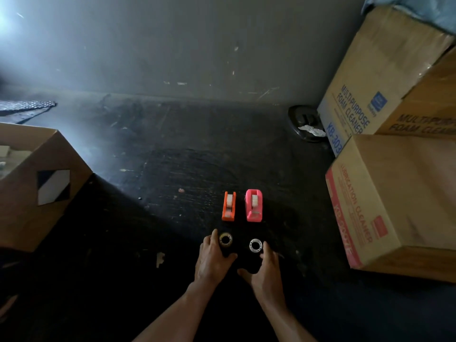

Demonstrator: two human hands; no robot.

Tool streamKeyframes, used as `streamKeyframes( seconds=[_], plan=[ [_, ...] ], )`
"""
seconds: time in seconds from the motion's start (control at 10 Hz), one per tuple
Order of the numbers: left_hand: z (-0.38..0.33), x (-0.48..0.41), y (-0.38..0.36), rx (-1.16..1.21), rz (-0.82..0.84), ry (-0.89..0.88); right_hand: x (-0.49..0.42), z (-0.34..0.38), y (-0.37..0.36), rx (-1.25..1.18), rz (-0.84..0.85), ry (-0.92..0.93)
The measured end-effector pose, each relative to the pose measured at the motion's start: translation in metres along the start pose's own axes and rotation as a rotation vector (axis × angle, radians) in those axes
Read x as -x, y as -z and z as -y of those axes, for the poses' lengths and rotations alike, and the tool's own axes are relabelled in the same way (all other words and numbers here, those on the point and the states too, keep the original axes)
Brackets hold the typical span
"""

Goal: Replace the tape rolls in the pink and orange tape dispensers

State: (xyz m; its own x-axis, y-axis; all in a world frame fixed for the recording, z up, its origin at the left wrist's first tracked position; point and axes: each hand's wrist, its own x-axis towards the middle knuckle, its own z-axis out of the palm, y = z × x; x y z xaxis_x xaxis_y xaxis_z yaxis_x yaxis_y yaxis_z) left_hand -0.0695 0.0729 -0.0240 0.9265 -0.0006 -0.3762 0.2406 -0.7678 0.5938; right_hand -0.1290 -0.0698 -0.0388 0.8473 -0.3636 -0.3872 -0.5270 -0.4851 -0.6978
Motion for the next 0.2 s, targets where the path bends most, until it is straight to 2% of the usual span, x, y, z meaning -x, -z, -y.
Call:
streamKeyframes(
  seconds=[0.2],
  plan=[
    [0.008, 0.053, 0.000, 0.202, -0.021, -0.007, 0.048, -0.005, 0.009, -0.102, 0.044, 0.082]
  ],
)
